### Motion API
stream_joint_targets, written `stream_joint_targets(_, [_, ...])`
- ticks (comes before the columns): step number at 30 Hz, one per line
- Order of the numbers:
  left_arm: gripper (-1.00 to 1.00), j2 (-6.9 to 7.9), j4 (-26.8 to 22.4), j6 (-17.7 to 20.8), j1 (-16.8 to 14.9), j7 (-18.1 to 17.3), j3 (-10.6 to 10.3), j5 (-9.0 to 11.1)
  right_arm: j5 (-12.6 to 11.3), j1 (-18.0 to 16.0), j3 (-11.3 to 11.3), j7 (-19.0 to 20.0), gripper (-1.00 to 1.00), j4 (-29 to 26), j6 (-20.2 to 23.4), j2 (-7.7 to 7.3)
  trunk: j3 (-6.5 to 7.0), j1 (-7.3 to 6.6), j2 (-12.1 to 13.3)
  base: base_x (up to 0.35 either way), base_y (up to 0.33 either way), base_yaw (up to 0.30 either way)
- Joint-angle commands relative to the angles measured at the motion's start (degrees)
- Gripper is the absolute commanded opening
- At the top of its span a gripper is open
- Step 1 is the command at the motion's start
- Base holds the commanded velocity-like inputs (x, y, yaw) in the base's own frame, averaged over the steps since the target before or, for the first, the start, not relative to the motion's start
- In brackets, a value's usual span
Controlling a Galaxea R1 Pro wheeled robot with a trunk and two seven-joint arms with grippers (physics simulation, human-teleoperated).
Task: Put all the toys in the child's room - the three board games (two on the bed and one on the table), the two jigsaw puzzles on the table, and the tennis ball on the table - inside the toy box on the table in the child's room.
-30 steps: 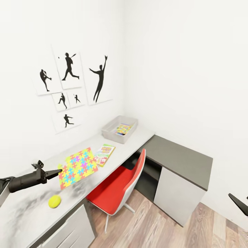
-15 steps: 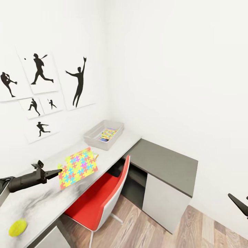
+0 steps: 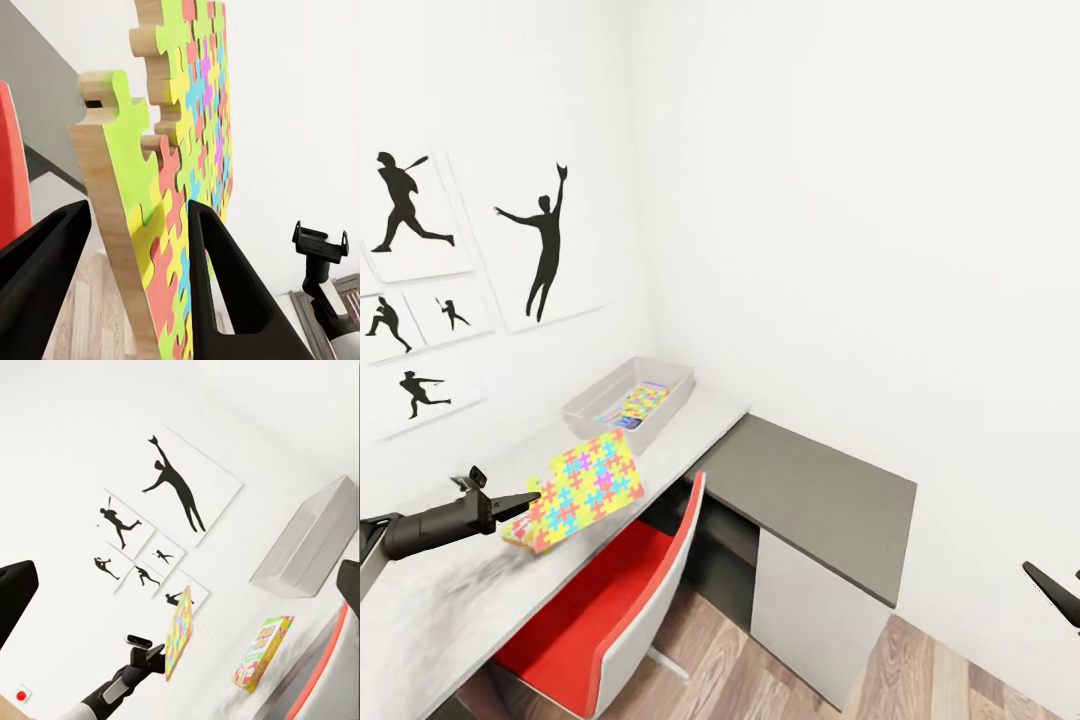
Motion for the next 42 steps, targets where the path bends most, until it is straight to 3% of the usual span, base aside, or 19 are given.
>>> stream_joint_targets(1, [-1.00,0.01,-0.01,0.60,-0.04,-0.26,-0.01,-0.01,-0.33,0.01,0.02,-0.06,1.00,-0.01,0.36,-0.02,-0.05,0.06,-0.11,0.223,-0.220,-0.170])
stream_joint_targets(14, [-1.00,0.01,-0.01,0.60,-0.03,-0.26,0.00,-0.01,-0.33,0.01,0.36,-0.15,1.00,0.00,0.36,-0.02,0.82,0.06,-0.11,0.217,-0.160,-0.194])
stream_joint_targets(42, [-1.00,0.01,0.05,0.60,0.05,-0.26,0.12,-0.01,-0.33,0.01,0.16,-0.06,1.00,-0.07,0.36,-0.02,2.78,0.06,-0.11,0.134,0.036,-0.199])
